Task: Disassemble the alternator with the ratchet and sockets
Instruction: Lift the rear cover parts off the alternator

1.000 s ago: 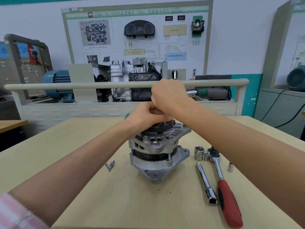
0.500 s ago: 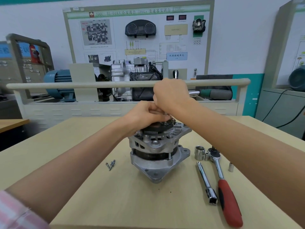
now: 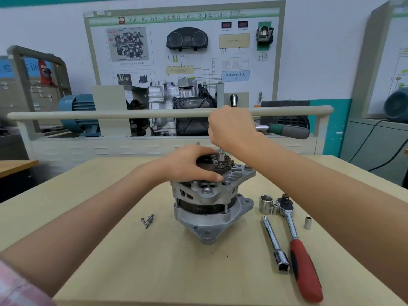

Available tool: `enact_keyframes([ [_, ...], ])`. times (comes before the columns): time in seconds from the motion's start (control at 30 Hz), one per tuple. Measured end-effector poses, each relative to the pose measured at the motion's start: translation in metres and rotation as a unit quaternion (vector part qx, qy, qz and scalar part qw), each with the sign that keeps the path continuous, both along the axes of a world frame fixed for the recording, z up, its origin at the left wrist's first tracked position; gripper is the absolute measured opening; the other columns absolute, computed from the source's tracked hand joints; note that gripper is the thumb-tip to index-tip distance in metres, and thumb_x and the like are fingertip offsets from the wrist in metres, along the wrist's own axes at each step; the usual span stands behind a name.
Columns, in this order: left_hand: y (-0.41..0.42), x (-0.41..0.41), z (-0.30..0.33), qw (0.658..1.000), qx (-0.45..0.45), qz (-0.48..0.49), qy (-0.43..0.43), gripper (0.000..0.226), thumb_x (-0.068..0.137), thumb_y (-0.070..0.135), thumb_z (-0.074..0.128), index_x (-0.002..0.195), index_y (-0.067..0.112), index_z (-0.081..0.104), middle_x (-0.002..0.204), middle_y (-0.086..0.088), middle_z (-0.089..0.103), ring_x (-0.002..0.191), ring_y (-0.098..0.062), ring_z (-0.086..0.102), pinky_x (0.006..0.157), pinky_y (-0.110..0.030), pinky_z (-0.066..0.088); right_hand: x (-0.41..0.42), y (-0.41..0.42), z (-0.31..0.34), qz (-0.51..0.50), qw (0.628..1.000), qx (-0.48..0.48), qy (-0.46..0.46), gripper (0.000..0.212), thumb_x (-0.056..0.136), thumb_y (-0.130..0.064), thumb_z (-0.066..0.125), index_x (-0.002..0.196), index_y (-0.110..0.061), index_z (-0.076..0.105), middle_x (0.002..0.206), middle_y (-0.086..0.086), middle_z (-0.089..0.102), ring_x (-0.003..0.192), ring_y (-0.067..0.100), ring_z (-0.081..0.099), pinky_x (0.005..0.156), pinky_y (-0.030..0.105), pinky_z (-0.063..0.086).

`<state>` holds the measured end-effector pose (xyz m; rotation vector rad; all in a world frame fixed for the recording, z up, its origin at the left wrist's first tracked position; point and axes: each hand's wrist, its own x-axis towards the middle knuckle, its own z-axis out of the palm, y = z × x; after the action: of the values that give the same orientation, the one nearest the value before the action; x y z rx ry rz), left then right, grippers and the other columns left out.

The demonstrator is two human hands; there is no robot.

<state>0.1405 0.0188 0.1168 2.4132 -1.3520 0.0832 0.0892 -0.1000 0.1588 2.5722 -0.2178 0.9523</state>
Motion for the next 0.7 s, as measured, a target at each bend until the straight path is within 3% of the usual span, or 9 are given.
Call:
enact_keyframes([
  [0.2,-0.002,-0.003,-0.004,0.993,-0.023,-0.022,-0.114,0.04,0.084,0.041,0.067,0.114,0.014,0.066,0.099,-0.003,0.071,0.086,-0.018,0.064,0.077,-0.035,0.05,0.0,0.002,0.0,0.01,1.0,-0.017,0.003,0.032,0.094,-0.014,0.045,0.065,-0.014,0.03,0.06,0.001,0.027,0.047,0.016,0.026,0.044,0.025,0.019],
  [0.33,-0.001,-0.002,-0.008,0.991,-0.077,-0.032,-0.102,0.037,0.08,0.037,0.071,0.106,0.011,0.069,0.092,-0.006,0.072,0.082,-0.019,0.065,0.075,-0.04,0.051,0.004,-0.005,0.002,0.058,0.997,-0.039,0.016,0.038,0.095,-0.023,0.043,0.06,-0.012,0.032,0.058,-0.001,0.028,0.051,0.021,0.033,0.045,0.026,0.019],
  [0.53,-0.001,-0.001,-0.014,0.99,-0.129,-0.034,-0.043,0.026,0.076,0.031,0.075,0.096,0.015,0.068,0.085,-0.002,0.072,0.075,-0.017,0.067,0.07,-0.042,0.054,0.0,-0.015,0.005,0.214,0.975,0.002,0.054,0.023,0.093,-0.033,0.048,0.077,-0.018,0.051,0.057,-0.012,0.036,0.064,0.015,0.04,0.047,0.026,0.023],
  [0.6,-0.002,-0.002,-0.015,0.988,-0.147,-0.034,-0.03,0.02,0.075,0.028,0.076,0.091,0.02,0.068,0.085,-0.001,0.072,0.075,-0.019,0.068,0.069,-0.042,0.056,-0.002,-0.015,0.008,0.211,0.974,0.013,0.088,0.012,0.091,-0.025,0.049,0.087,-0.014,0.053,0.062,-0.011,0.039,0.067,0.017,0.043,0.052,0.029,0.027],
  [0.7,-0.001,-0.006,-0.014,0.987,-0.159,-0.033,-0.013,0.025,0.074,0.027,0.077,0.086,0.037,0.058,0.089,0.001,0.071,0.077,-0.023,0.07,0.07,-0.043,0.057,-0.003,-0.009,0.014,0.121,0.978,-0.01,0.167,0.014,0.089,-0.023,0.048,0.089,-0.01,0.043,0.073,0.001,0.044,0.07,0.022,0.045,0.058,0.029,0.033],
])
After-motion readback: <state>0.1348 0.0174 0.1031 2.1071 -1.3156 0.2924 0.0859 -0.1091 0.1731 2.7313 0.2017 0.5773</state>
